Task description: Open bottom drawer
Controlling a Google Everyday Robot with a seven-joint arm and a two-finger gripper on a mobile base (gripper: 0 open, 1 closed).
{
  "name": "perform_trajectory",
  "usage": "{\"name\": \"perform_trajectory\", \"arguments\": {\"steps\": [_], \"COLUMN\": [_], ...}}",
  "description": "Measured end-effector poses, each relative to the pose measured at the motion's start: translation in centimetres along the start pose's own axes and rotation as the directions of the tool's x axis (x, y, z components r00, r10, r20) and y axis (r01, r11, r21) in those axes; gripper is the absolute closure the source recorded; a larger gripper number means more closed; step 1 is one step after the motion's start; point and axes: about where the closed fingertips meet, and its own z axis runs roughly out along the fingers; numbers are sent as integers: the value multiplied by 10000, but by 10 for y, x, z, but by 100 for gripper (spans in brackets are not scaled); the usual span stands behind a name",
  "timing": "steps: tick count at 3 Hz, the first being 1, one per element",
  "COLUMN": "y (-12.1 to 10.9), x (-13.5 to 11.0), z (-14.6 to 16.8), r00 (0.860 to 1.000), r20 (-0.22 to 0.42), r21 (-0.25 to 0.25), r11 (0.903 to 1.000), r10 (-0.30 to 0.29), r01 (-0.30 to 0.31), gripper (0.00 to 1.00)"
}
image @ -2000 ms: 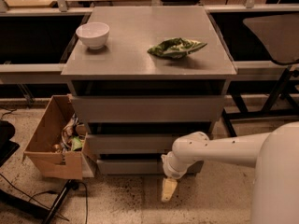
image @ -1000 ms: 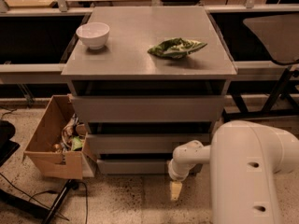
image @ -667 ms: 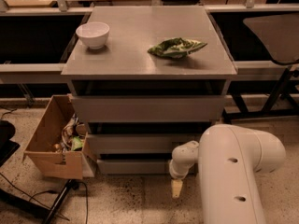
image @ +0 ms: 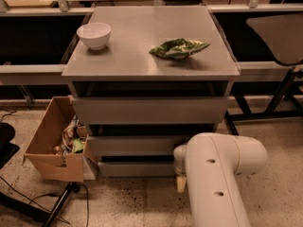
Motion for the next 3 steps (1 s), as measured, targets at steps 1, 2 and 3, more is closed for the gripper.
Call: {"name": "perform_trajectory", "arguments": {"steps": [1, 2, 3], "y": [-7, 18, 23], "x": [7, 26, 34], "z": [6, 11, 8], "r00": [9999, 9976, 9963], "r20": [-96, -210, -273], "r21": [211, -11, -24], "r11": [9997, 9978, 9966], "r10": [96, 661, 820], "r01": [-94, -662, -820], "gripper": [19, 42, 65]}}
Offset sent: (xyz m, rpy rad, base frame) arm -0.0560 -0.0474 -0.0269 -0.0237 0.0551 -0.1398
